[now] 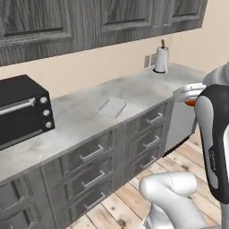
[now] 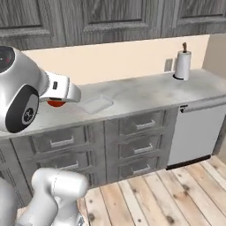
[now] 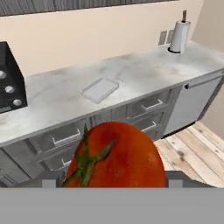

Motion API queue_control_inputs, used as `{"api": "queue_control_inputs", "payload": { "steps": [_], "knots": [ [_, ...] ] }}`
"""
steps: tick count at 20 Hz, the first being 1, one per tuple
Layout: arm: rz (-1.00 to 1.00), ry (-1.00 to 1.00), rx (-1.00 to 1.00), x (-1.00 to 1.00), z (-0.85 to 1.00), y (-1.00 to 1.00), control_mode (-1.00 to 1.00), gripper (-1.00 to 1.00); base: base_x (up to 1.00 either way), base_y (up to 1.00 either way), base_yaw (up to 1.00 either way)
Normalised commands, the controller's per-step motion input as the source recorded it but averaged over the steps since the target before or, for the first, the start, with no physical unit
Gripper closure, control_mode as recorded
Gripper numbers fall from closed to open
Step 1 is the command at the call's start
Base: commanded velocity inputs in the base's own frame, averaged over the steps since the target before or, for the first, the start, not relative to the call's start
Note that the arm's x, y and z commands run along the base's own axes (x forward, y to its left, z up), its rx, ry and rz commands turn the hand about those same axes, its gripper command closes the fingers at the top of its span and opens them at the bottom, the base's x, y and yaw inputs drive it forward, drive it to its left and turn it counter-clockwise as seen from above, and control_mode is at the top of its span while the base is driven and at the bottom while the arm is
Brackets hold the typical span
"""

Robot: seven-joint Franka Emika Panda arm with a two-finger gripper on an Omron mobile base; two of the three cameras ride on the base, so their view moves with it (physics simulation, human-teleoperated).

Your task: Take the tomato and potato out of the freezer and place them in the tupperware container on the counter. Then put the tupperware containing the vegetables back in the freezer.

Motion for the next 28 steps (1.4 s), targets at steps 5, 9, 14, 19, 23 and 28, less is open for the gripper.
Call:
{"api": "queue_control_inputs", "payload": {
  "steps": [5,9,14,19,23,28],
  "knots": [
    [0.00,0.00,0.00,0.00,0.00,0.00,1.00,1.00,1.00,-0.09,0.67],
    [0.00,0.00,0.00,0.00,0.00,0.00,1.00,1.00,0.99,-0.64,0.53],
    [0.00,0.00,0.00,0.00,0.00,0.00,1.00,1.00,0.53,-0.45,0.34],
    [0.00,0.00,0.00,0.00,0.00,0.00,1.00,1.00,0.39,-0.04,0.19],
    [0.00,0.00,0.00,0.00,0.00,0.00,1.00,1.00,0.18,-0.17,0.06],
    [0.00,0.04,0.00,0.00,-0.05,-0.03,-1.00,1.00,0.06,-0.02,0.00]
  ]
}}
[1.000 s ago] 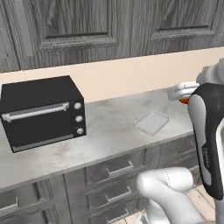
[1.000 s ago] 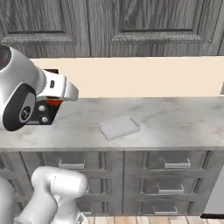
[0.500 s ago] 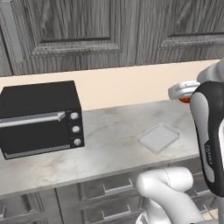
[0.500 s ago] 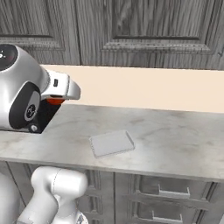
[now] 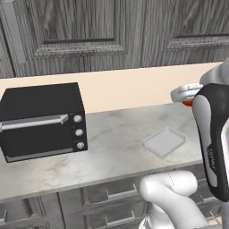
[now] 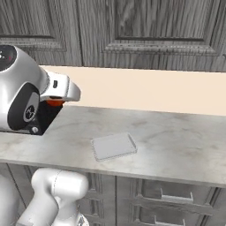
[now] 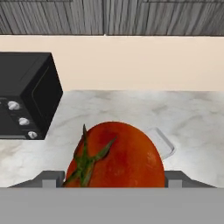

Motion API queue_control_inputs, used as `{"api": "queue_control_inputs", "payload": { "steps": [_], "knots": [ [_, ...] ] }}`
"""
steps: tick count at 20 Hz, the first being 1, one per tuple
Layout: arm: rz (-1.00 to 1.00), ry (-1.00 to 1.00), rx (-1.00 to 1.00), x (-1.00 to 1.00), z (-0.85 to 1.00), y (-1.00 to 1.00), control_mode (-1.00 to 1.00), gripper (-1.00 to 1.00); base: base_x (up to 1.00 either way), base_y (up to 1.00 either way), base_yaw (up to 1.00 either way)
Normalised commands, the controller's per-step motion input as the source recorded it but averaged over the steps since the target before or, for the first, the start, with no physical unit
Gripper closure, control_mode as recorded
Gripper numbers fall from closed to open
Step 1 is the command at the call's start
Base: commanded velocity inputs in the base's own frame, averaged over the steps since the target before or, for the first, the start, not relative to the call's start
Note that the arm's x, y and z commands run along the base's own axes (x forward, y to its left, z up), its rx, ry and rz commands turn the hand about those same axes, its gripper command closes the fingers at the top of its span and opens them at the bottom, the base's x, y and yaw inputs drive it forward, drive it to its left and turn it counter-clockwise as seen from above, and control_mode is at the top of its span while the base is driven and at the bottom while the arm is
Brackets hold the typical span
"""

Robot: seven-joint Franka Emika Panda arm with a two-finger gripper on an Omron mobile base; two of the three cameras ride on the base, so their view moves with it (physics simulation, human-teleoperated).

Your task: Take the tomato and potato out of the freezer and place them in the tupperware container on the counter. Then put the tupperware containing the vegetables back in the freezer.

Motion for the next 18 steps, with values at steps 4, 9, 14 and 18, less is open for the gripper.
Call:
{"api": "queue_control_inputs", "payload": {
  "steps": [4,9,14,18],
  "knots": [
    [-0.02,0.27,0.00,0.22,-0.20,-0.11,-1.00,1.00,0.00,0.00,0.00],
    [-0.01,0.31,0.00,0.40,-0.49,-0.08,-1.00,1.00,0.00,0.00,0.00],
    [0.00,0.09,-0.06,0.47,-1.00,-0.11,-1.00,1.00,0.00,0.00,0.00],
    [0.00,0.01,-0.10,0.43,-1.00,-0.34,-1.00,1.00,0.00,0.00,0.00]
  ]
}}
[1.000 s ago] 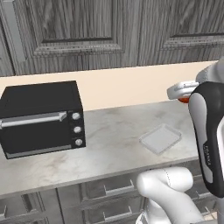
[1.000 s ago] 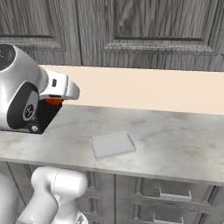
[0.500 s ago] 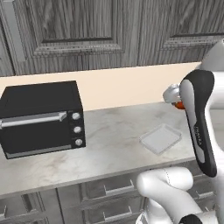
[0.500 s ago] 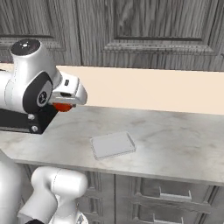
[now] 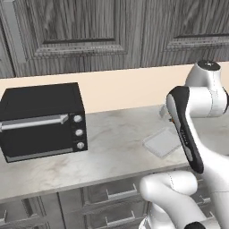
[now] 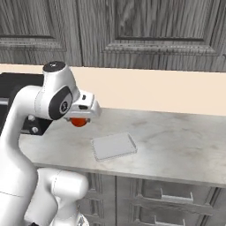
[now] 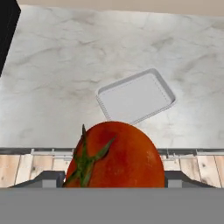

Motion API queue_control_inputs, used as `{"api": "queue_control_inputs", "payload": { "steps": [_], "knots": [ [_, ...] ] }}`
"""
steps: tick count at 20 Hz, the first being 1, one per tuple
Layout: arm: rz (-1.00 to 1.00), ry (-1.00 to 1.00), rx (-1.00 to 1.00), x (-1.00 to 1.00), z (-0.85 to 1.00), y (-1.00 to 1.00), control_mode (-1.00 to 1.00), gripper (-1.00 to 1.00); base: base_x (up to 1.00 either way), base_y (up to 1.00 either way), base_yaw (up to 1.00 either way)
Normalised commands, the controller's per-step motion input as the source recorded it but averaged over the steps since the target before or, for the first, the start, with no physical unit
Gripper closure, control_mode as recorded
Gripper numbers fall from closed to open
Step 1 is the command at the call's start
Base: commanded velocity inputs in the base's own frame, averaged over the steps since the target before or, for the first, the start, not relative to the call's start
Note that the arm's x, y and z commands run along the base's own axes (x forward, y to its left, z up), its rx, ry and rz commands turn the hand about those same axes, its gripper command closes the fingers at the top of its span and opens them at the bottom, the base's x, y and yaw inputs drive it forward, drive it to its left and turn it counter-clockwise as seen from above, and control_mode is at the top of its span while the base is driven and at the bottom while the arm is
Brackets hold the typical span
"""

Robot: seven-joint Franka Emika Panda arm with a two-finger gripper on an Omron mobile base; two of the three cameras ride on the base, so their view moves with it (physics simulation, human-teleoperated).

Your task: Take the tomato and potato out of the freezer and place them in the tupperware container on the counter. Then put the tupperware containing the vegetables back in the freezer.

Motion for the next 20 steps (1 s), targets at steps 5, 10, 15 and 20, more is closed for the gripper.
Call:
{"api": "queue_control_inputs", "payload": {
  "steps": [5,10,15,20],
  "knots": [
    [0.00,0.02,-0.12,0.43,-1.00,-0.23,-1.00,1.00,0.00,0.00,0.00],
    [0.00,0.00,-0.08,0.54,-0.86,-0.05,-1.00,1.00,0.00,0.00,0.00],
    [0.00,0.05,0.00,0.55,-0.56,-0.04,-1.00,1.00,0.00,0.00,0.00],
    [0.00,0.15,0.03,0.41,-0.21,-0.11,-1.00,1.00,0.00,0.00,0.00]
  ]
}}
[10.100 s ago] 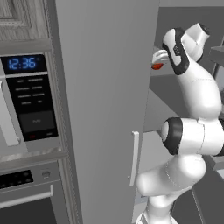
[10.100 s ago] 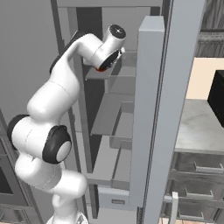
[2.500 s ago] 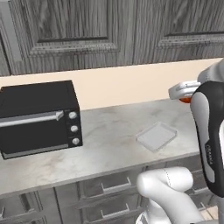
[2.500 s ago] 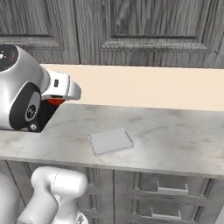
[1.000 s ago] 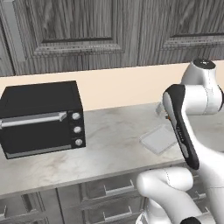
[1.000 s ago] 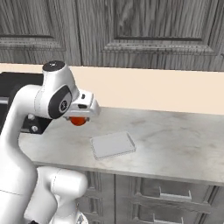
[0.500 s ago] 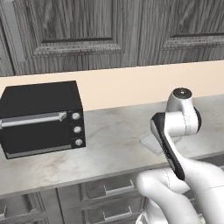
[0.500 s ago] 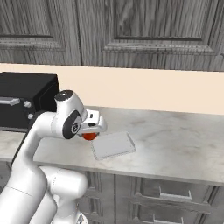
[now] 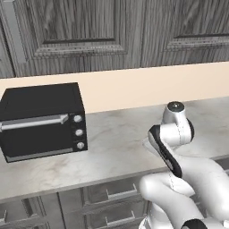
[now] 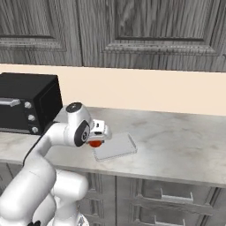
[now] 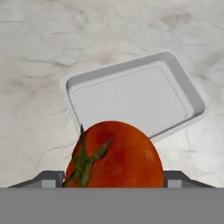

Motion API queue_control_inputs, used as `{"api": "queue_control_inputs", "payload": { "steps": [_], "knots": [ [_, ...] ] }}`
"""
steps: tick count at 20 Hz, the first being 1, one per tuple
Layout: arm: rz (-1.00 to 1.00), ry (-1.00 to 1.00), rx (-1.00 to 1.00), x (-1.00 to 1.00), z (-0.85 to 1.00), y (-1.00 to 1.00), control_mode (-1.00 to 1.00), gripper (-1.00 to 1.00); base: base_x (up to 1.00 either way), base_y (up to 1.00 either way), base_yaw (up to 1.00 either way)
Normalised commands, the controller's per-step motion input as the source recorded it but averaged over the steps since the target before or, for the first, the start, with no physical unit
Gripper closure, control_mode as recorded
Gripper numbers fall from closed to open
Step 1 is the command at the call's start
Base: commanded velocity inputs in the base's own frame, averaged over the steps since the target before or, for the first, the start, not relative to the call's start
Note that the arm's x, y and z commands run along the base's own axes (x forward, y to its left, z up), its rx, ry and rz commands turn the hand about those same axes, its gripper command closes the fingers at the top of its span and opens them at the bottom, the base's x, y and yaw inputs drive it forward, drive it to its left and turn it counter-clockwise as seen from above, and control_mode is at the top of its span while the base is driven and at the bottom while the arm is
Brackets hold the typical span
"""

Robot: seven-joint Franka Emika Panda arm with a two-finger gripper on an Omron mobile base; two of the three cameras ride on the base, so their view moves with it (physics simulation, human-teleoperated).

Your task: Take the tomato and potato out of the freezer and place them in the tupperware container on the counter. Then put the tupperware containing the vegetables back in the freezer.

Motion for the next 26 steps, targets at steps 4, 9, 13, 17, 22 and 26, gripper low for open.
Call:
{"api": "queue_control_inputs", "payload": {
  "steps": [4,9,13,17,22,26],
  "knots": [
    [0.00,0.15,0.07,0.33,-0.14,-0.16,-1.00,1.00,0.00,0.00,0.00],
    [0.00,0.05,0.01,0.34,-0.41,-0.04,-1.00,1.00,0.00,0.00,0.00],
    [0.00,0.10,0.03,0.36,-0.28,-0.10,-1.00,1.00,0.00,0.00,0.00],
    [0.00,0.13,0.05,0.45,-0.15,-0.09,-1.00,1.00,0.00,0.00,0.00],
    [0.00,0.07,0.04,0.29,-0.19,-0.16,-1.00,1.00,0.00,0.00,0.00],
    [0.00,0.00,0.00,0.19,-0.44,-0.09,-1.00,1.00,0.00,0.00,0.00]
  ]
}}
